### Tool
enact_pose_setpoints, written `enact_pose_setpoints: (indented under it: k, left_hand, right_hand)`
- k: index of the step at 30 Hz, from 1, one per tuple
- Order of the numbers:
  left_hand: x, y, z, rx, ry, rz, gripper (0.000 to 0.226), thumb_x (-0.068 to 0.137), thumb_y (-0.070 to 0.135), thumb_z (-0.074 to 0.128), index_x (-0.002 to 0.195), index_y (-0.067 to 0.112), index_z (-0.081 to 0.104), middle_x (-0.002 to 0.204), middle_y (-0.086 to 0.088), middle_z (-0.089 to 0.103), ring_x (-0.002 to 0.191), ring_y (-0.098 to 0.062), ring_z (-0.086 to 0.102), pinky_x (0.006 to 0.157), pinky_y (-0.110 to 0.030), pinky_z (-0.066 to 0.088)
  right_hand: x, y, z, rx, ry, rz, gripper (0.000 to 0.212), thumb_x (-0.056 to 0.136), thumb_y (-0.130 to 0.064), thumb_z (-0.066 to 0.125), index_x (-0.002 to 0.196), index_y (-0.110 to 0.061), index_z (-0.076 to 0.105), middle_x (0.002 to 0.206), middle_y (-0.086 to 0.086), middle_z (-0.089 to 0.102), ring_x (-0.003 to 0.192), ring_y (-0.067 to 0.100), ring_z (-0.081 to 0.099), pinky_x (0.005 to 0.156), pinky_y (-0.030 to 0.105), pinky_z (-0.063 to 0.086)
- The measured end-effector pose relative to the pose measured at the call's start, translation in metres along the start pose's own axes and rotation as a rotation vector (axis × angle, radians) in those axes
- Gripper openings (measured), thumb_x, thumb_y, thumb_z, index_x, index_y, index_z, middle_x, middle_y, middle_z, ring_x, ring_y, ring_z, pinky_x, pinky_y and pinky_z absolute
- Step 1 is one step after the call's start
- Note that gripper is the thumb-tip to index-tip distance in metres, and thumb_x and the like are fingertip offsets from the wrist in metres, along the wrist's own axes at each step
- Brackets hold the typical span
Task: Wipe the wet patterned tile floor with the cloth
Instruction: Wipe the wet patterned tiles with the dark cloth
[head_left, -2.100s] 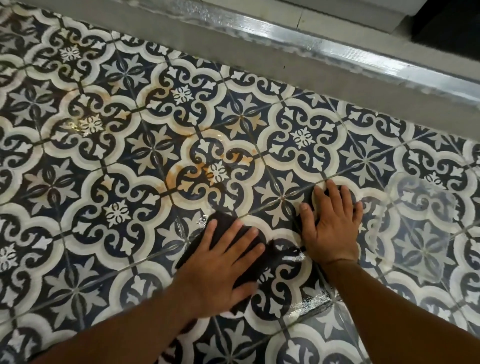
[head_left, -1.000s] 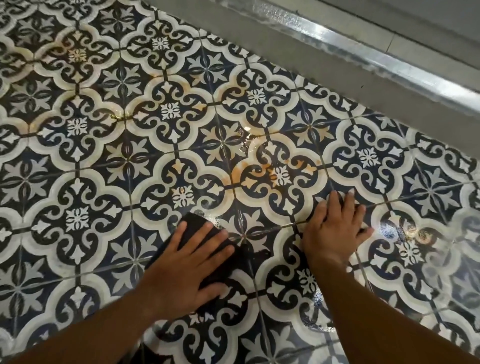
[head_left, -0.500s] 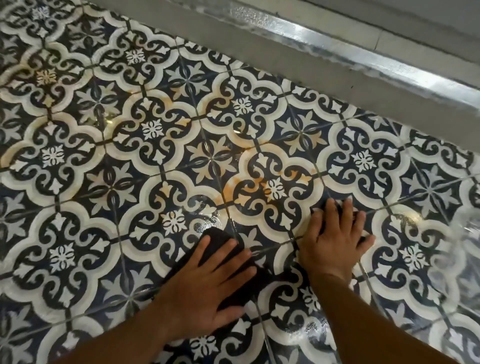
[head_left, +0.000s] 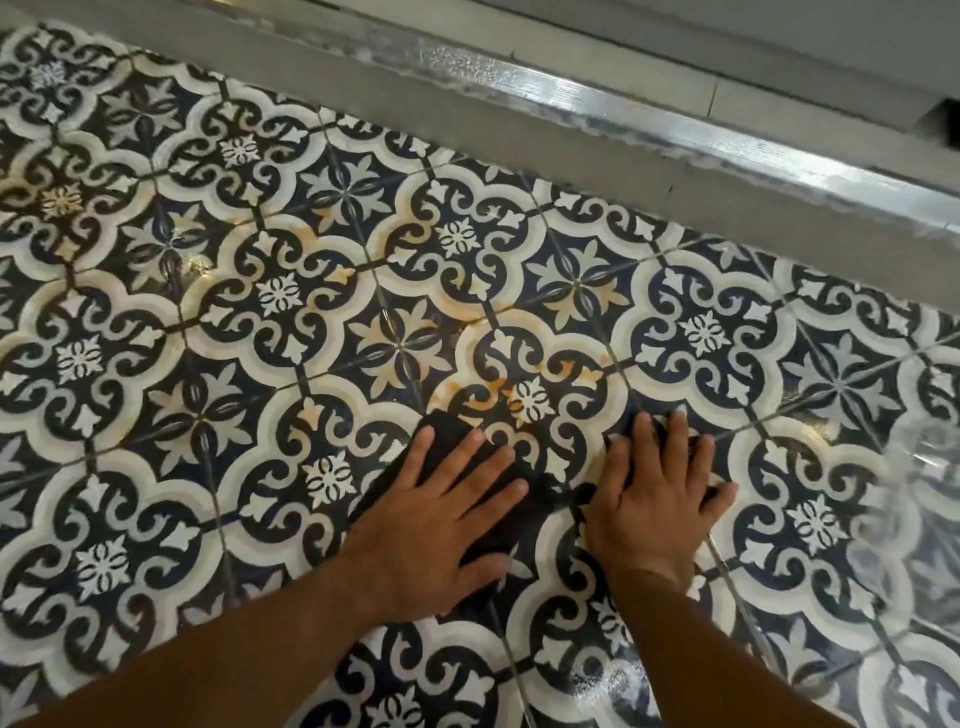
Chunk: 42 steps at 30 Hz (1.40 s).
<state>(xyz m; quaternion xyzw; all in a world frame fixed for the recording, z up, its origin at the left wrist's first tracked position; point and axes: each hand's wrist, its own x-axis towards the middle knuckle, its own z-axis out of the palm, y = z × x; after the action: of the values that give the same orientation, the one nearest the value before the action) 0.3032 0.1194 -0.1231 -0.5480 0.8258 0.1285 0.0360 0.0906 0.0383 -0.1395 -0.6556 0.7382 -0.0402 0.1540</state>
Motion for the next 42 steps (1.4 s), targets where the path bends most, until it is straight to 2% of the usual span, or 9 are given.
enact_pose_setpoints:
  k: [8, 12, 15, 17, 21, 27, 31, 36, 42]
  left_hand:
    - [-0.077, -0.034, 0.011, 0.044, -0.034, 0.006, 0.07, 0.093, 0.067, 0.037, 0.152, 0.03, 0.025, 0.161, 0.001, 0.017, 0.148, -0.028, 0.012, 0.112, -0.063, 0.012]
    - [-0.066, -0.044, 0.002, 0.043, -0.014, -0.15, 0.068, 0.093, 0.065, 0.035, 0.15, 0.027, 0.03, 0.159, -0.002, 0.022, 0.148, -0.029, 0.012, 0.113, -0.064, 0.011]
    - [-0.041, -0.016, 0.001, -0.015, 0.027, -0.334, 0.067, 0.094, 0.066, 0.027, 0.149, 0.027, 0.028, 0.159, -0.003, 0.024, 0.148, -0.029, 0.009, 0.114, -0.063, 0.004]
    - [-0.035, 0.008, 0.006, -0.037, 0.026, -0.372, 0.068, 0.095, 0.066, 0.024, 0.15, 0.027, 0.025, 0.16, -0.003, 0.019, 0.148, -0.029, 0.005, 0.114, -0.062, 0.002]
    - [-0.07, 0.021, 0.02, -0.056, -0.005, -0.261, 0.068, 0.095, 0.066, 0.028, 0.152, 0.029, 0.022, 0.162, 0.002, 0.01, 0.148, -0.028, 0.004, 0.113, -0.062, 0.004]
    - [-0.131, -0.036, 0.022, 0.026, -0.046, -0.234, 0.069, 0.093, 0.068, 0.032, 0.15, 0.03, 0.024, 0.16, 0.001, 0.019, 0.148, -0.027, 0.008, 0.114, -0.062, 0.006]
    - [-0.103, -0.058, 0.012, 0.043, -0.015, -0.342, 0.069, 0.093, 0.067, 0.026, 0.151, 0.03, 0.022, 0.161, 0.0, 0.017, 0.149, -0.026, 0.004, 0.114, -0.062, 0.004]
    - [-0.051, -0.035, 0.009, -0.015, 0.076, -0.441, 0.067, 0.096, 0.065, 0.022, 0.15, 0.027, 0.024, 0.16, -0.001, 0.018, 0.148, -0.027, 0.003, 0.114, -0.062, -0.001]
    - [-0.09, -0.032, 0.019, 0.003, 0.021, -0.206, 0.069, 0.094, 0.068, 0.026, 0.151, 0.029, 0.02, 0.161, -0.001, 0.015, 0.148, -0.027, 0.004, 0.114, -0.063, 0.005]
  right_hand:
    - [-0.001, 0.0, -0.002, 0.017, -0.039, 0.003, 0.061, 0.098, -0.057, 0.009, 0.153, -0.034, 0.02, 0.164, -0.006, 0.0, 0.149, 0.018, -0.011, 0.115, 0.05, -0.018]
    - [-0.001, -0.003, -0.004, 0.008, -0.04, -0.005, 0.061, 0.098, -0.057, 0.012, 0.153, -0.032, 0.022, 0.165, -0.003, 0.003, 0.15, 0.021, -0.008, 0.116, 0.053, -0.014]
    - [-0.001, -0.003, -0.004, 0.008, -0.049, -0.003, 0.059, 0.099, -0.056, 0.016, 0.152, -0.031, 0.024, 0.165, -0.002, 0.004, 0.15, 0.023, -0.007, 0.116, 0.055, -0.012]
    - [0.0, -0.002, -0.005, 0.007, -0.052, -0.001, 0.059, 0.099, -0.056, 0.016, 0.152, -0.031, 0.024, 0.165, -0.002, 0.004, 0.15, 0.023, -0.007, 0.116, 0.057, -0.011]
    - [0.0, -0.002, -0.004, 0.009, -0.035, -0.012, 0.064, 0.097, -0.06, 0.011, 0.152, -0.031, 0.025, 0.165, -0.001, 0.006, 0.15, 0.024, -0.005, 0.116, 0.058, -0.01]
    - [0.001, -0.002, 0.0, 0.03, 0.012, -0.014, 0.062, 0.097, -0.058, 0.014, 0.15, -0.029, 0.029, 0.164, 0.001, 0.012, 0.15, 0.027, 0.001, 0.115, 0.061, -0.007]
    - [0.002, -0.001, 0.001, 0.031, 0.026, -0.008, 0.059, 0.098, -0.054, 0.018, 0.15, -0.028, 0.031, 0.164, 0.001, 0.014, 0.15, 0.028, 0.002, 0.115, 0.061, -0.005]
    - [0.001, -0.001, 0.002, 0.031, 0.019, 0.007, 0.059, 0.098, -0.054, 0.018, 0.151, -0.029, 0.029, 0.164, -0.001, 0.011, 0.15, 0.025, 0.0, 0.116, 0.059, -0.007]
    - [0.0, -0.004, -0.001, 0.035, -0.004, 0.009, 0.059, 0.099, -0.053, 0.018, 0.151, -0.029, 0.027, 0.165, -0.001, 0.009, 0.15, 0.023, -0.002, 0.116, 0.058, -0.008]
